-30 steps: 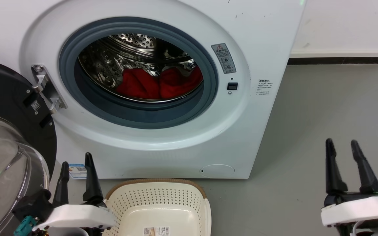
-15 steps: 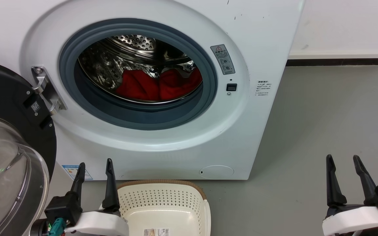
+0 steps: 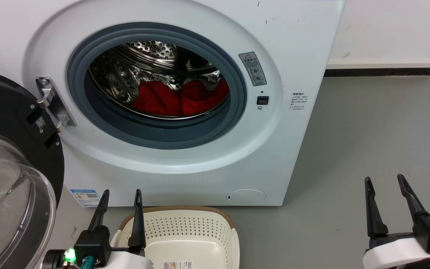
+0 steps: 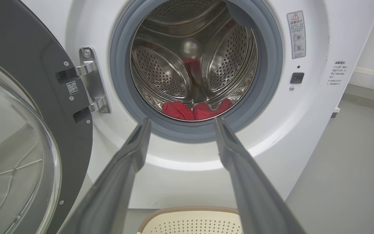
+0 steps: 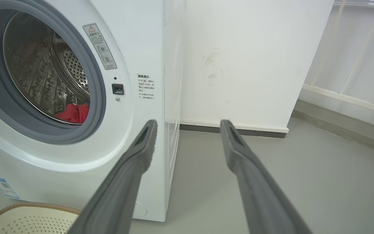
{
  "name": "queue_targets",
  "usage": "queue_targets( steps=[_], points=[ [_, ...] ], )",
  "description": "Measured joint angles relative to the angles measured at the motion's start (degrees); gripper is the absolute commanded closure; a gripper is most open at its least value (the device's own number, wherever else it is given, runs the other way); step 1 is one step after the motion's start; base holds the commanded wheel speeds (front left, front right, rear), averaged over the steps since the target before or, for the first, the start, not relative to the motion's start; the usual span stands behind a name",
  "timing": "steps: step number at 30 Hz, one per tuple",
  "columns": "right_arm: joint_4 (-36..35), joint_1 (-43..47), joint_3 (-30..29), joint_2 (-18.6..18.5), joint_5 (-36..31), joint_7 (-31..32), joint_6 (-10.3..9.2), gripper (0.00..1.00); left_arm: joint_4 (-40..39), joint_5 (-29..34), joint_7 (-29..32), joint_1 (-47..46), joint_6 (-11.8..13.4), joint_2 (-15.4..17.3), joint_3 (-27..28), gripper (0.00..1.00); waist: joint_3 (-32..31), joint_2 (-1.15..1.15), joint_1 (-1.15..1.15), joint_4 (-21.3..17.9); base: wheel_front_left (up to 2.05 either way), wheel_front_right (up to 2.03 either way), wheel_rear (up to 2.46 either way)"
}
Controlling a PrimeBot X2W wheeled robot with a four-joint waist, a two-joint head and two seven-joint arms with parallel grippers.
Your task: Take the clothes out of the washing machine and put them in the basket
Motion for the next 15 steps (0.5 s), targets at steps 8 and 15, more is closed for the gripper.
queue_targets(
  steps=[8, 15],
  points=[
    [0.0, 0.3, -0.2, 0.0, -1.7, -0.9, 0.00, 0.00, -0.3, 1.9, -0.9, 0.3, 1.0, -0.6, 1.0, 0.00, 0.2, 0.00, 0.00, -0.1, 0.00, 0.00, 0.00],
    [2.2, 0.5, 0.2, 0.0, -0.6, -1.7, 0.00, 0.00, 0.5, 5.0, -1.8, 1.0, -0.6, -1.4, 2.4, 0.00, 0.4, 0.00, 0.00, -0.3, 0.00, 0.00, 0.00]
  ],
)
